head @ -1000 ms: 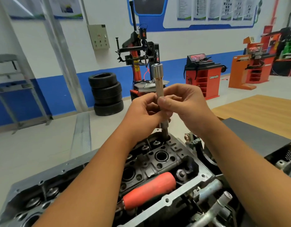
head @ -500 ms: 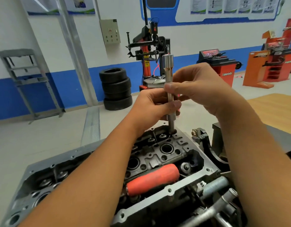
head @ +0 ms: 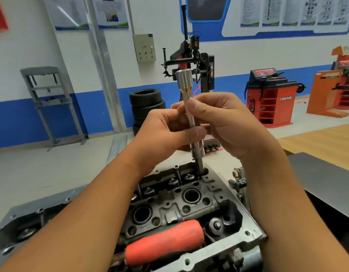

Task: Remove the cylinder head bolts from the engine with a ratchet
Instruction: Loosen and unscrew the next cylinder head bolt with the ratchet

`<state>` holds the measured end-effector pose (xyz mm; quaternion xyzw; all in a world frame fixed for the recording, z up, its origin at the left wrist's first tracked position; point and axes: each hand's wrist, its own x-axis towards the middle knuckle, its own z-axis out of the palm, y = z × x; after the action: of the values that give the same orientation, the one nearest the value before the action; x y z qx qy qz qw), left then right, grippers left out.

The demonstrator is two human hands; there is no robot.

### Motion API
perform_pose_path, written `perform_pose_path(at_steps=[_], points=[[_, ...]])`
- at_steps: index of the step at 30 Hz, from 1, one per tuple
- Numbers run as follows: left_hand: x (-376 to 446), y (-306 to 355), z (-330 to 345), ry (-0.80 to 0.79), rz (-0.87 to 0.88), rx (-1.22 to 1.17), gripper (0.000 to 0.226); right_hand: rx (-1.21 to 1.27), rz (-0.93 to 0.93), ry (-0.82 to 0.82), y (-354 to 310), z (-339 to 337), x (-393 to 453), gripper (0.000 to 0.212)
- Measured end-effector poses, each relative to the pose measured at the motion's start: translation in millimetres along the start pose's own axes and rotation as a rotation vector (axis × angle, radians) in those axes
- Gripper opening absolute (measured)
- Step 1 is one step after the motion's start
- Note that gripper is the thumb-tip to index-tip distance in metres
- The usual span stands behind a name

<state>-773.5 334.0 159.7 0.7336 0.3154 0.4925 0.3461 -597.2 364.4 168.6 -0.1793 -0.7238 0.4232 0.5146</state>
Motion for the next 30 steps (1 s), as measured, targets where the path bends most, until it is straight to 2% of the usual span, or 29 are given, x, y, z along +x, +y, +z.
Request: perform_pose_path(at_steps=[4, 9, 11, 13, 17, 21, 26, 30], points=[[-2.2, 1.4, 2.7, 0.041, 0.018, 0.047, 0.032, 0.038, -0.054, 0.039, 2.4, 9.2, -1.1, 0.008], [-4.2, 0.4, 3.2, -0.055, -0.054, -0.096, 0.022, 0.052, 0.001, 0.012, 2.5, 7.7, -3.7, 0.031], [-3.6, -0.8, 5.6, -0.005, -0.041, -0.06, 0.028, 0.06, 0.004, 0.002, 3.7, 5.2, -3.2, 0.031], [-3.2, -1.9, 7.8, 0.048, -0.013, -0.012, 0.03, 0.103, 0.001, 0.02, 4.8, 4.6, -4.2, 0.021], [-4.3, -1.9, 7.9, 0.106, 0.025, 0.004, 0.027, 0.191, -0.022, 0.085, 10.0, 9.5, -2.7, 0.039], [-1.9, -3.0, 10.3, 0.019, -0.013, -0.091, 0.026, 0.164, -0.051, 0.077, 11.3, 12.5, -4.0, 0.029], [-1.1, -5.9, 10.0, 0.07, -0.01, -0.07, 0.024, 0.156, -0.039, 0.1, 13.1, 10.8, -5.8, 0.029], [-1.8, -2.0, 15.3, 0.097, -0.009, -0.004, 0.024, 0.256, -0.042, 0.148, 13.4, 12.4, -3.3, 0.031]])
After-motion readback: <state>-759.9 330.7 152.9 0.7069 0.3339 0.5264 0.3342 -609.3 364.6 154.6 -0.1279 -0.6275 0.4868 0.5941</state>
